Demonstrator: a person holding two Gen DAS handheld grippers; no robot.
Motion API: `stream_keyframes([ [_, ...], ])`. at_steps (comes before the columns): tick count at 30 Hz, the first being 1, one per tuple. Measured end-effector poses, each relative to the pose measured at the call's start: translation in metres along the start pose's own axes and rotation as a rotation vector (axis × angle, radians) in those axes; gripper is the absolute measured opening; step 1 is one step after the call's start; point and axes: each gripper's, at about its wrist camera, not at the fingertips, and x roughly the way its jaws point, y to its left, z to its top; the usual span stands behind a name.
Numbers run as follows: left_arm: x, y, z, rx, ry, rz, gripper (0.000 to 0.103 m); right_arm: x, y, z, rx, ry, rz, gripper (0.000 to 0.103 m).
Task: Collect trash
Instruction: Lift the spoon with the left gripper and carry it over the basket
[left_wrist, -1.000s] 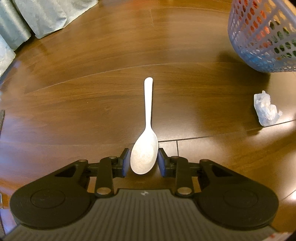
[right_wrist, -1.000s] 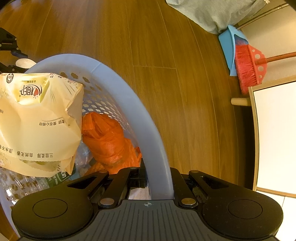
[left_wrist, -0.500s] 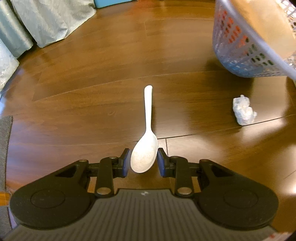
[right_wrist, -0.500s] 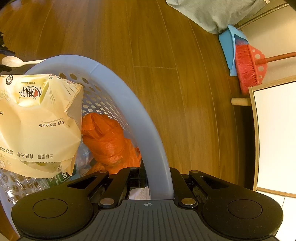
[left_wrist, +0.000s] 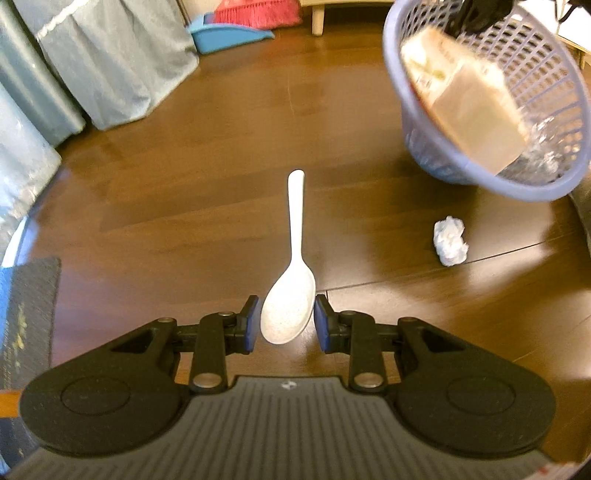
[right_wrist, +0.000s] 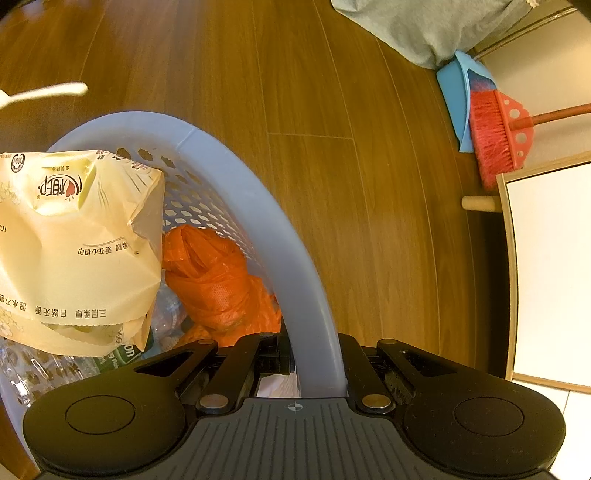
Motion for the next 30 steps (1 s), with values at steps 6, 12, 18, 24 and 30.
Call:
stream_keyframes([
  [6,-0.05,-0.008,0.023,0.041,-0.047,0.005,0.026,0.0,0.0,0.0,0.001,0.0,0.001,0.0],
  [12,-0.095,-0.03,0.046,0.076,-0.08,-0.017,0.026,0.001,-0.001,0.0,0.005,-0.001,0.004,0.0],
  [18,-0.12,-0.065,0.057,0.113,-0.081,-0.058,0.026,0.001,-0.001,0.0,0.005,-0.001,0.004,0.0],
  [24,-0.127,-0.089,0.064,0.147,-0.078,-0.087,0.026,0.0,0.0,-0.001,0.002,-0.003,0.004,0.0],
  [30,-0.127,-0.101,0.071,0.167,-0.074,-0.103,0.026,0.001,-0.001,-0.001,0.001,-0.003,0.004,0.0],
])
